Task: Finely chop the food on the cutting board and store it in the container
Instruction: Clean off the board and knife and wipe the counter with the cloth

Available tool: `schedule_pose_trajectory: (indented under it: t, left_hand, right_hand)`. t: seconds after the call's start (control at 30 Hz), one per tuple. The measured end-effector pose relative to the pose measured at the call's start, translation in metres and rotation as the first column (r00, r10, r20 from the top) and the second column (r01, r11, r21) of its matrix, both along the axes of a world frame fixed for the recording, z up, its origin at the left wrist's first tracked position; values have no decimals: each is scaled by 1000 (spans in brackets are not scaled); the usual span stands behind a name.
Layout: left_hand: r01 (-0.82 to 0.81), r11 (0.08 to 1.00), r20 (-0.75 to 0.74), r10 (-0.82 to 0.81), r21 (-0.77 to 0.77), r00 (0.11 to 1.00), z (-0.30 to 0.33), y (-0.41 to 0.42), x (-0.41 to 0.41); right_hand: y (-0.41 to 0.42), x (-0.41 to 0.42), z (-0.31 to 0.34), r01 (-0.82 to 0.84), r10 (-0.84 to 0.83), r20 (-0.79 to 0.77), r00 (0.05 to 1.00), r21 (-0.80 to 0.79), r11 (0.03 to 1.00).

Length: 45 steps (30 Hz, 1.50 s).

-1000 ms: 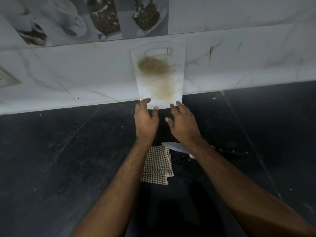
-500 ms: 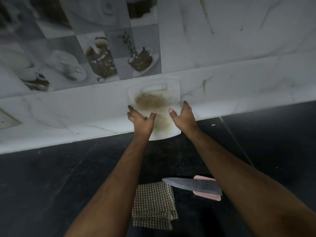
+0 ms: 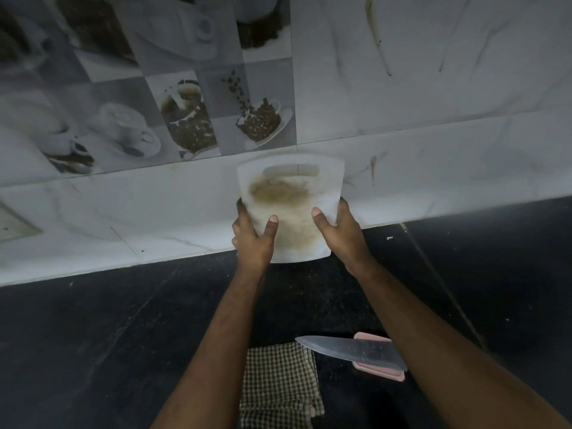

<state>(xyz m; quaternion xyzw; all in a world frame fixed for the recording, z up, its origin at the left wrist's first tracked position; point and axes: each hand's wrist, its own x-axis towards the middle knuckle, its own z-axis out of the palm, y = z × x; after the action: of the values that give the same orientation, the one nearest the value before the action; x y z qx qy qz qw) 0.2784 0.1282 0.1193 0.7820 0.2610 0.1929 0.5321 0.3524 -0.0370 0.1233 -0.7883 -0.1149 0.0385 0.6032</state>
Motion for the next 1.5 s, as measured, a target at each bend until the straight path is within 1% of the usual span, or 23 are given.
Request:
schedule_pose_trajectory:
  t: [0.07,0.17,0.23,0.3,0.33,0.37,0.43,0.53,0.6,0.67,0.77,0.8,0.83,0.87,0.93,1.0,1.1,1.17,1.27,1.4,1.5]
  left_hand:
    - [-80,994,49,76,77,996,7,-7,-12]
    - [-226,956,179,193,185,965,29,-19,-32]
    - [-298,909,266,223,291,938,47,-20,-43]
    - [-342,867,357,210,362,910,62,-17,-53]
    - [-338,871,409,181,355,894,70,-15,-61]
    - [-312,895,455,144,318,879,79,-14,-69]
    - [-233,944,485,95,233,869,89,-14,-88]
    - [-205,955,447,91,214,890,93,-19,-112]
    - [-184,967,413,96,179,906,88,-25,-126]
    - [-160,970,379,81,182,922,84,-29,-139]
    - [-88,962,291,10,258,957,74,-35,-156]
    - [-57,961,254,-14,270,967,69,-36,-159]
    - [-22,961,216,-40,275,975,61,-37,-164]
    - [15,960,178,-68,280,982,55,-40,-168]
    - [96,953,101,-130,287,986,39,-50,-179]
    - [189,937,30,-207,293,978,23,-65,-189]
    - [280,906,-53,-278,316,959,-6,-83,-200]
    - [334,887,-95,-321,318,942,-25,-91,-205]
    - [416,848,-153,-387,328,909,-51,-105,-212]
    - [487,807,-244,-425,334,872,-83,-135,-223]
    - [542,768,-298,-459,340,837,-93,-160,-232]
  right_hand:
    - [-2,-16,10,15,-16,14,1000,71,997]
    - [-6,-48,26,8,-10,7,1000,157,988]
    - [-9,-75,32,-7,14,-31,999,208,978]
    - [-15,-98,32,6,9,-67,998,230,973]
    - [-20,-109,33,20,1,-86,996,242,970]
    - [-25,-119,33,28,3,-115,993,267,963]
    - [-35,-144,35,20,34,-165,986,319,947]
    - [-45,-179,36,11,65,-210,976,343,939]
    - [-53,-199,34,27,57,-232,971,344,938]
    - [-65,-211,36,82,-8,-210,978,348,934]
    - [-88,-220,42,219,-177,-152,972,325,920]
    - [-95,-222,43,241,-206,-140,968,318,917]
    - [-103,-227,42,240,-211,-128,969,289,927]
    - [-109,-229,41,204,-188,-90,978,232,951]
    - [-118,-241,33,110,-111,20,994,47,993]
    - [-125,-255,19,106,-102,47,994,-105,989]
    - [-137,-274,-8,193,-196,10,981,-232,953]
    - [-147,-286,-25,229,-242,-13,970,-288,930]
    - [-163,-301,-46,263,-294,-67,953,-294,919]
    - [-191,-316,-71,291,-346,-169,923,-281,915]
    - [-213,-324,-85,304,-373,-227,900,-286,909]
